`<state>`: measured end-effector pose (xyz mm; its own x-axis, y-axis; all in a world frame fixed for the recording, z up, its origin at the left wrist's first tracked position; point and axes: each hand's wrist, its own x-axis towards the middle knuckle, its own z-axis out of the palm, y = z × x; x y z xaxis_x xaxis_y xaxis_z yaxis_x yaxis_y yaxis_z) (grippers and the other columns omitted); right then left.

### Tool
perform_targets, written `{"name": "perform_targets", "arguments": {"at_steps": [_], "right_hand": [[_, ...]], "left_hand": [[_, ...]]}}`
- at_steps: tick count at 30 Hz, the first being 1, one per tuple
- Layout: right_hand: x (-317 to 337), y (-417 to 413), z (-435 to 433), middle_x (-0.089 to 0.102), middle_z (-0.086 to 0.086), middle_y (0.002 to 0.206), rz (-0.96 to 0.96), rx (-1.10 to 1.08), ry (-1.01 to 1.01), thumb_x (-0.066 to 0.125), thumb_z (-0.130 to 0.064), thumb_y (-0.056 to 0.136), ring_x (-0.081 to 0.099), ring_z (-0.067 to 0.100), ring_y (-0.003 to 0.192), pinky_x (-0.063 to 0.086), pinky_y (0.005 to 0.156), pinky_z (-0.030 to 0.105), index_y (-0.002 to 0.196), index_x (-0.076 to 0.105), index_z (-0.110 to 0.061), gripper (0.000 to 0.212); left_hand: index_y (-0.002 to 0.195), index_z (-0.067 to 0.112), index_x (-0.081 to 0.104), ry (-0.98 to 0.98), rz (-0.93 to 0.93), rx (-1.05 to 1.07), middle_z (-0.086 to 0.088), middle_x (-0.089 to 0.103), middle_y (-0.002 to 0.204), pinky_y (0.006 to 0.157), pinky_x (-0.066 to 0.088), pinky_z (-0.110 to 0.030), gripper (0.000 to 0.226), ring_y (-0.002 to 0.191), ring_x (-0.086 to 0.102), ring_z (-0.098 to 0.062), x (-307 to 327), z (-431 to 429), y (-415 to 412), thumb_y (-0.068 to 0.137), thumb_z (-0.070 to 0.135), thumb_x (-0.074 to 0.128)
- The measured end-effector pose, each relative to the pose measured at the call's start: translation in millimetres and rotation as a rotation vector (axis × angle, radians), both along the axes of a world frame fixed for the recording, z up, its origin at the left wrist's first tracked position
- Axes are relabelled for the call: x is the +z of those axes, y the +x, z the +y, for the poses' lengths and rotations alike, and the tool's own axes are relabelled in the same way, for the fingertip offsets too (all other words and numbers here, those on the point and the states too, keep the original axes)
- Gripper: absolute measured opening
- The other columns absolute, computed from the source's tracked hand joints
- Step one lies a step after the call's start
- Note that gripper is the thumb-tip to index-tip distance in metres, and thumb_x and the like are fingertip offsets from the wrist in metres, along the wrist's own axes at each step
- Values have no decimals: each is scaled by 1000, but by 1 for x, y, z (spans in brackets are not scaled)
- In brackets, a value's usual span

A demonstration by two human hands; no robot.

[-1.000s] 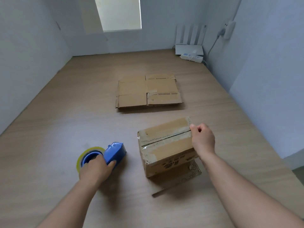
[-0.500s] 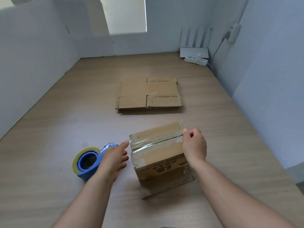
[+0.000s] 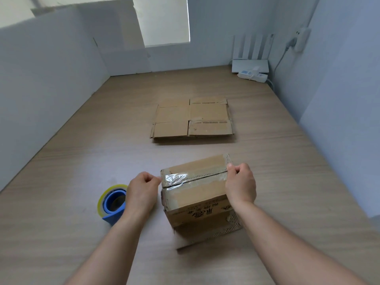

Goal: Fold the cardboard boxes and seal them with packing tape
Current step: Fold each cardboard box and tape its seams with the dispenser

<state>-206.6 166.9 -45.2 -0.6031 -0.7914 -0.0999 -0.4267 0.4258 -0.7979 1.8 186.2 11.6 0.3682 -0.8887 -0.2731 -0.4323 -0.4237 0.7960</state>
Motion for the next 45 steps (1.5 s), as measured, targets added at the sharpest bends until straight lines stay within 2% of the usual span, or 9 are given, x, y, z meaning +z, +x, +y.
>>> {"name": "perform_targets", "arguments": {"at_steps": [3,9,12,15,20,23,30,40,45], "right_hand": [[0,5,0,55,1,87,31,20,13,43,-36,98,49,23,78,28,58,31,81,46,-17,26],[0,6,-2,56,-2,81,-136,-2,-11,48,-37,96,50,14,70,28,51,26,78,47,-19,26],[1,-2,-4,59,0,77,-453,-64,-69,59,-32,91,52,14,69,35,53,27,78,54,-14,23],[2,-8,-6,62,5,76,-577,-62,-74,65,-27,86,53,18,69,41,58,29,74,55,-11,23],[-3,2,-3,57,0,68,-495,-3,-89,64,-30,87,50,13,63,36,54,28,70,53,-15,25],[-4,6,-3,57,0,69,-450,26,-96,63,-32,88,51,14,64,37,56,29,71,54,-15,25],[-7,6,-3,59,2,71,-408,48,-104,62,-32,88,53,19,67,45,67,37,72,54,-14,26],[-6,6,-1,58,-2,72,-325,89,-109,60,-33,90,52,12,67,39,59,27,75,55,-14,25],[-7,1,-2,56,-3,71,-276,116,-110,58,-35,91,49,10,65,36,56,28,74,53,-15,27]], "left_hand": [[80,17,54,-290,-304,-81,-2,56,77,56,35,-28,20,70,50,-15,37,-3,-16,96,28,50],[79,21,51,-573,-364,-303,6,49,64,54,38,-29,22,62,47,-15,97,-4,-68,97,34,49],[75,20,55,-495,-273,-252,4,51,64,56,38,-30,23,64,48,-16,94,-3,-57,94,32,52],[76,18,59,-351,-85,-90,-1,62,72,66,47,-36,19,73,57,-21,73,3,-25,93,26,54],[74,10,59,-175,30,165,-1,62,64,51,39,-25,22,56,54,-14,24,14,3,93,21,55],[64,10,59,-140,29,205,-2,59,58,58,42,-30,30,59,53,-21,4,15,13,91,21,57],[66,12,53,-97,-15,200,-4,55,63,67,39,-36,26,70,51,-27,-28,17,21,90,22,54],[70,14,51,-139,-73,217,0,55,65,58,35,-32,30,64,48,-15,-62,28,10,96,30,49],[80,7,54,152,45,99,-12,62,80,72,47,-39,23,73,54,-24,-83,34,15,97,23,48]]}}
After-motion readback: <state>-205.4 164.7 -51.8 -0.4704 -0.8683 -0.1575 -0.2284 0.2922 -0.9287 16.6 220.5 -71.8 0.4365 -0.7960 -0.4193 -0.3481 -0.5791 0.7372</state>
